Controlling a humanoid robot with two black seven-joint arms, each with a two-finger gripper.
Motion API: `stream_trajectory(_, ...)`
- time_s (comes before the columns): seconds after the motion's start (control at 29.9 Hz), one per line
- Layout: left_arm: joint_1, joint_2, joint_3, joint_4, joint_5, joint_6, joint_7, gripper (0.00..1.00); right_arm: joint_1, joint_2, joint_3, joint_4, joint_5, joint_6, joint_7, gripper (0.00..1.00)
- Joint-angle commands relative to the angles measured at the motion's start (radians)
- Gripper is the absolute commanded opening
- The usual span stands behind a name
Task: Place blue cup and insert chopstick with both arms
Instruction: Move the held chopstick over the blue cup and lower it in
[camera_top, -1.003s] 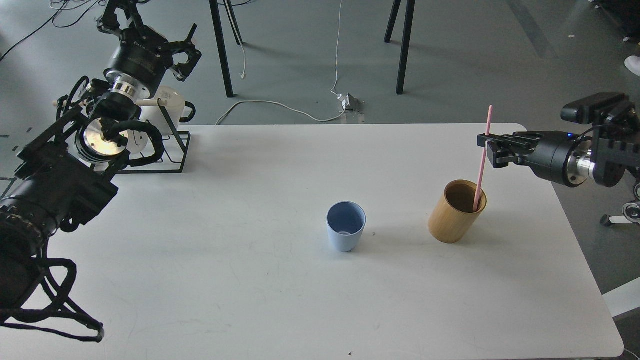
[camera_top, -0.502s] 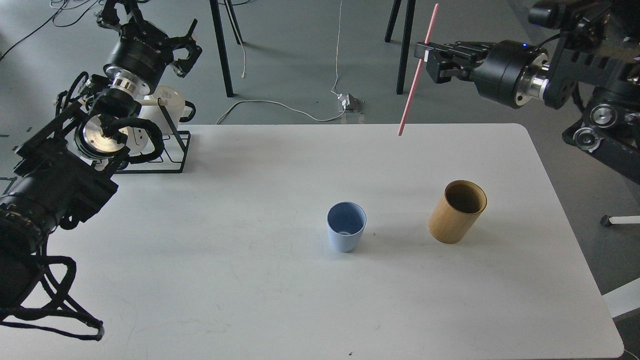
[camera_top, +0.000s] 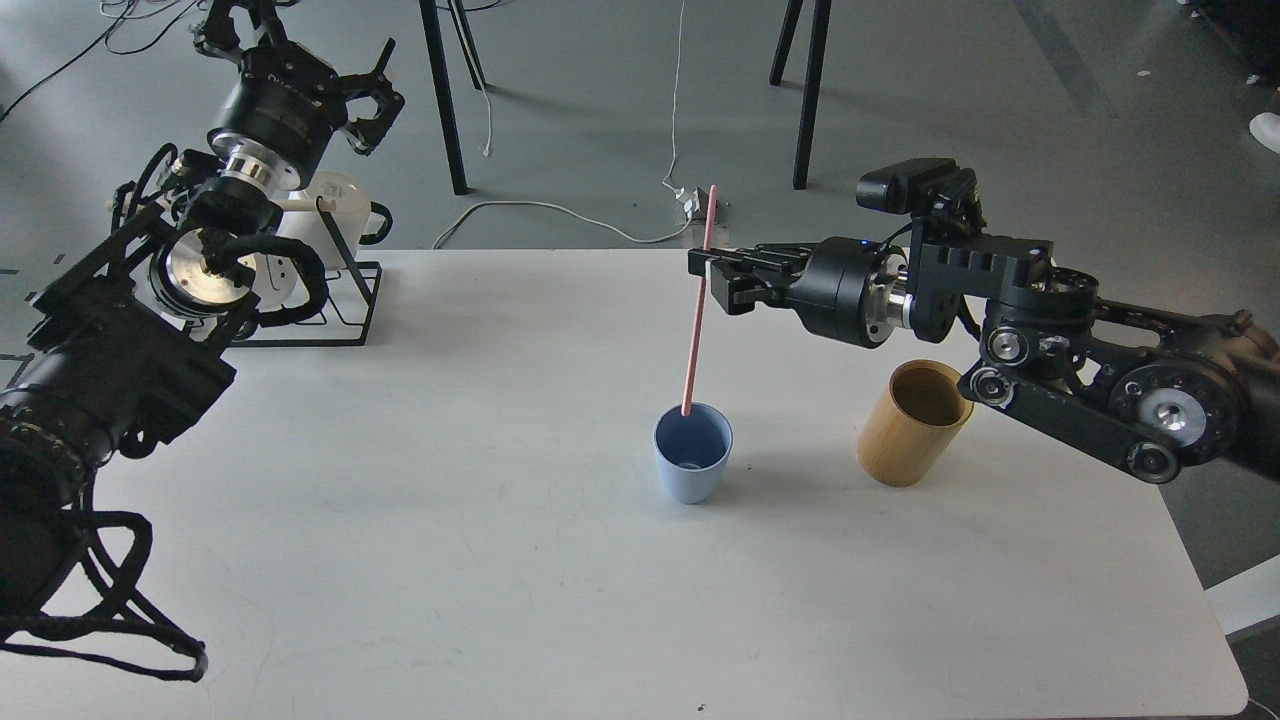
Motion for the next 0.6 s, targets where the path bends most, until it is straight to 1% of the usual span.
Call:
stream_trajectory(0.0, 0.001, 0.007, 0.000, 0.000, 0.000, 0.000, 0.000, 0.99, -0.004, 0.002, -0.009, -0.001, 0.000, 0.001, -0.001, 0.00)
stream_trajectory(0.23, 0.001, 0.025, 0.000, -0.002, 0.000, 0.000, 0.000, 0.99, -0.061, 0.048, -0.049, -0.013, -0.006, -0.001, -0.003, 0.01)
stream_trajectory(0.37, 0.003, 0.036, 0.001, 0.000, 0.000, 0.000, 0.000, 0.99, -0.062, 0.050, -0.050, -0.013, -0.009, -0.001, -0.021, 0.01)
stream_trajectory(0.47, 0.005, 0.035, 0.002, 0.000, 0.000, 0.000, 0.000, 0.99, -0.071, 0.050, -0.056, -0.013, -0.011, -0.001, -0.023, 0.03)
stream_trajectory(0.57, 0.005, 0.033, 0.002, 0.000, 0.000, 0.000, 0.000, 0.99, -0.079, 0.048, -0.058, -0.013, -0.011, -0.001, -0.023, 0.09)
